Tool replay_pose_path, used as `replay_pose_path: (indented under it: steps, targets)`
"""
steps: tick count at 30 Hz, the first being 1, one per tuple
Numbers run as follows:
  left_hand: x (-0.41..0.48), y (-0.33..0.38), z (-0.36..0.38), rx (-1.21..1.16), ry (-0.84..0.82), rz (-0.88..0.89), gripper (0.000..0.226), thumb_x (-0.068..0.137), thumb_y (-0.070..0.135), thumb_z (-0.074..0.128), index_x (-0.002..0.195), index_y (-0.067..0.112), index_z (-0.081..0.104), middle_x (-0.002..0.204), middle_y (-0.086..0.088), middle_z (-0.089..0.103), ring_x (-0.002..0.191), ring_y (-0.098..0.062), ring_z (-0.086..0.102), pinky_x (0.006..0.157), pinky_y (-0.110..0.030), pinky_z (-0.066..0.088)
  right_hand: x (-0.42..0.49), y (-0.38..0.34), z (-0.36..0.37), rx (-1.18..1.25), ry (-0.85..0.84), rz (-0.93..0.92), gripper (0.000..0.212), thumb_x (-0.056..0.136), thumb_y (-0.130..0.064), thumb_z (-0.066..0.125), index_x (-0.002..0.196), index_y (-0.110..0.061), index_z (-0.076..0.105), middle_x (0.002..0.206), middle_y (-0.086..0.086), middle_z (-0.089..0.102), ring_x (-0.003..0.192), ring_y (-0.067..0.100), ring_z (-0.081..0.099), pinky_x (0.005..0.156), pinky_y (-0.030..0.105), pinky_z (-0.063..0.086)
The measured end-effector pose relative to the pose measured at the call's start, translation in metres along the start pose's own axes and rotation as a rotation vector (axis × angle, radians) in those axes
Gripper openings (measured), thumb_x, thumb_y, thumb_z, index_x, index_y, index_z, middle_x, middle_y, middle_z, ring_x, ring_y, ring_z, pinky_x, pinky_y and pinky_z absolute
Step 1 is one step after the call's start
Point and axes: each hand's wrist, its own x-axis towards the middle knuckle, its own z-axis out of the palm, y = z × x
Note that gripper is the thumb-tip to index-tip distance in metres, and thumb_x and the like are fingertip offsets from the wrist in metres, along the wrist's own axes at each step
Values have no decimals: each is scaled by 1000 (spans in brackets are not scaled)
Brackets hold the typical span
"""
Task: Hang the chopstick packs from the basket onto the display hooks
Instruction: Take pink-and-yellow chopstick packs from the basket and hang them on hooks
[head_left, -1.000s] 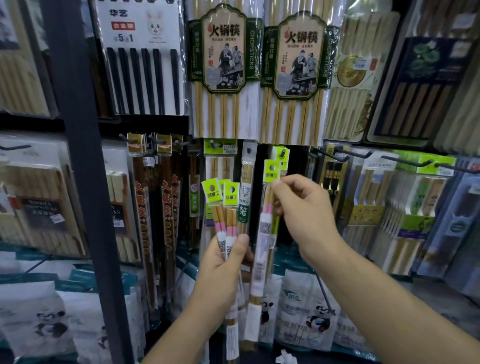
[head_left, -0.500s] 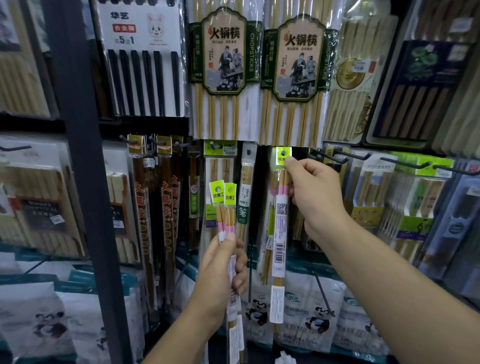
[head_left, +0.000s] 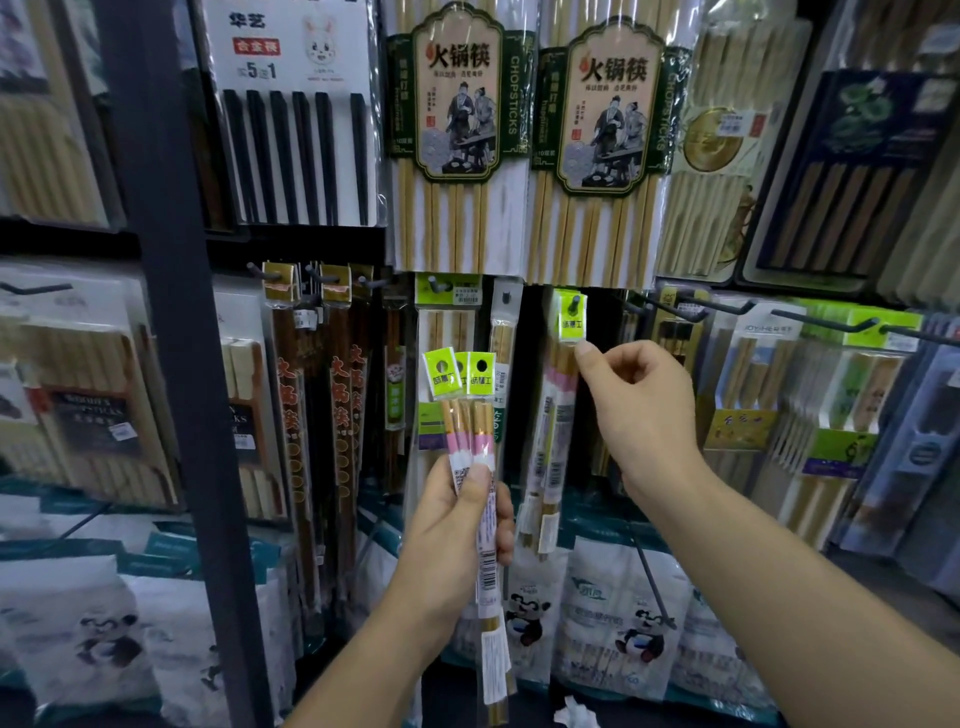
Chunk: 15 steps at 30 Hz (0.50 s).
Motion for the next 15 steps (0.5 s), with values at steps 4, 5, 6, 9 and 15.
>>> replay_pose_path:
  steps: [4,5,6,9,15]
  targets:
    - [0,1,3,20,-12,9,19,95,44,55,97,29,66,79,-2,66,66,-16,61,57,-29,52,-20,-1,3,15,-169,-7,14,93,-33,70,83,-24,71,72,-3,68,63,4,59,61,26,53]
    - [0,1,4,21,-15,8,19,94,45,57,98,29,67,78,-3,66,67,-17,62,57,-29,52,-25,-2,5,30,-250,-7,10,93,-32,70,85,-27,72,78,-1,71,65,4,61,62,22,54]
    - [0,1,5,18,-19,8,20,94,45,58,100,29,67,77,-3,67,66,-17,62,57,-29,53,-30,-4,6,46,-323,-8,7,94,-30,70,87,-28,73,80,-1,73,63,3,62,60,19,52]
    - [-2,2,7,-2,-37,17,22,93,45,59,105,29,68,73,-4,67,64,-17,62,56,-28,53,-37,-6,10,66,-401,-24,12,95,-27,69,86,-21,73,69,-5,67,57,3,58,55,16,48]
    - [-3,3,7,-40,-38,24,23,97,42,56,106,27,70,88,-8,75,77,-22,72,60,-29,58,-36,-7,10,96,-320,23,19,98,-25,66,82,-19,73,60,-7,60,54,3,55,51,15,46]
